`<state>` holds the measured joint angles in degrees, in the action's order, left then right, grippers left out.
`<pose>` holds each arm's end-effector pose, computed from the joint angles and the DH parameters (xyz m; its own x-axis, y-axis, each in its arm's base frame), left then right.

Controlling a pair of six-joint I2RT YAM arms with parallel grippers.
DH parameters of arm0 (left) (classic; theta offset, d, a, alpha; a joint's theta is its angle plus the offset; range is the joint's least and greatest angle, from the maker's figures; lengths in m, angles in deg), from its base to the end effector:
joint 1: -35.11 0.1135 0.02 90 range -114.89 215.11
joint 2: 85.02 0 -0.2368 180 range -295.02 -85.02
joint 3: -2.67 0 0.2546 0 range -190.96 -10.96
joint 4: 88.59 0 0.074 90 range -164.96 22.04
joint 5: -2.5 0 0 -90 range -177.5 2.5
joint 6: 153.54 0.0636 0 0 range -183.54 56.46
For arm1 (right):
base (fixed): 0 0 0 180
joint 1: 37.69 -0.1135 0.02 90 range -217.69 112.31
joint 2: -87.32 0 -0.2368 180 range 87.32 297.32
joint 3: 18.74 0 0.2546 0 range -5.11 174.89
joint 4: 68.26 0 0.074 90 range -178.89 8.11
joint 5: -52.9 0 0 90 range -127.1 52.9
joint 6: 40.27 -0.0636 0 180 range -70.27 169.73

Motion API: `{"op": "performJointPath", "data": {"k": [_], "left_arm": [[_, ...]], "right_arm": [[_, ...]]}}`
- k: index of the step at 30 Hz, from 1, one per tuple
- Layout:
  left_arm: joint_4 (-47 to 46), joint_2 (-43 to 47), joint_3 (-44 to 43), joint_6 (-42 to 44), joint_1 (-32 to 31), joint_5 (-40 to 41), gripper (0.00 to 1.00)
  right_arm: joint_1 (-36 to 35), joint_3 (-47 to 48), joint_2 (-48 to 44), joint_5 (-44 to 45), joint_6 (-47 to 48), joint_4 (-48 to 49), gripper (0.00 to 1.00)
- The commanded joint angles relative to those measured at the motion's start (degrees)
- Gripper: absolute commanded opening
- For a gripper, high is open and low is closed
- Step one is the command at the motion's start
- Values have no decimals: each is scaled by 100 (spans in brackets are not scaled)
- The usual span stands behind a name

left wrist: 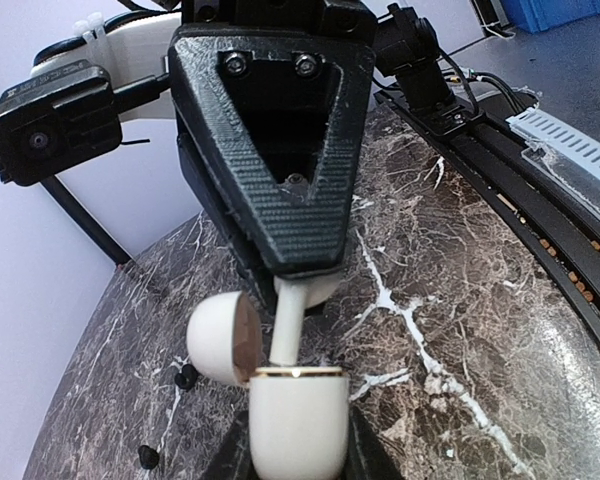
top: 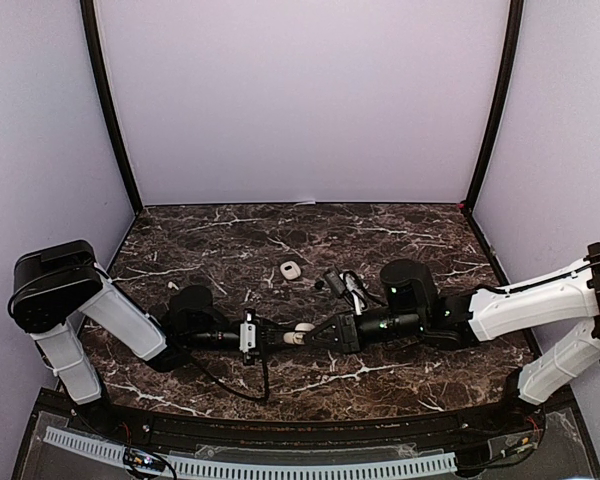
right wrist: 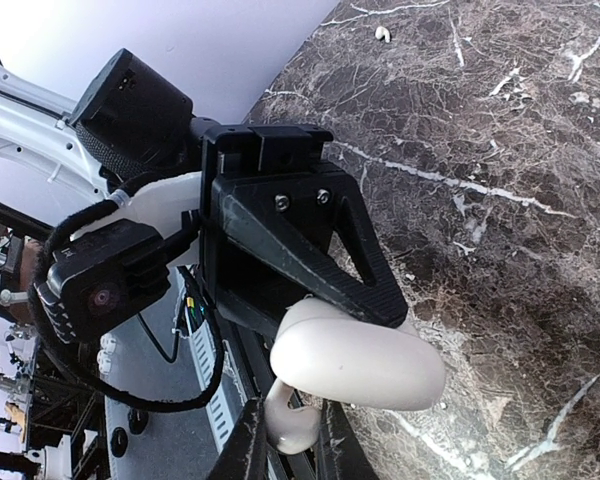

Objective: Insert the wireless bluetooth earbuds into the charging case
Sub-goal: Insert the left earbud into the left side groove of the charging case.

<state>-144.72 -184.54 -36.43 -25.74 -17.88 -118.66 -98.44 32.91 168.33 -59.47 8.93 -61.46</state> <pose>0.1621 -0.2697 0.1160 0.5736 0.1104 -0.8117 0.8129 0.0448 0.5806 0.1389 0.2976 0.1716 -0.7813 -0.1585 -0.6037 -0.6183 0.3286 0.7140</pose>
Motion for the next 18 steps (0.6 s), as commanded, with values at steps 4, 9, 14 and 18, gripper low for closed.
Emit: {"op": "performJointPath", "data": {"k": [4,9,14,18], "left_arm": [[64,63,-141,2,-75,-13,0],[-310,65,-93,-229,-87,33,0],[-214,49,-169,-174,-139,68,0],[-211,15,-218,-165,-195,114,0]], "right_arm": [[35,160,54,28,55,380,1],[37,85,146,40,-29,478,1],[38,65,201,31,-99,583,1],[45,46,255,-7,-181,693,1]]}}
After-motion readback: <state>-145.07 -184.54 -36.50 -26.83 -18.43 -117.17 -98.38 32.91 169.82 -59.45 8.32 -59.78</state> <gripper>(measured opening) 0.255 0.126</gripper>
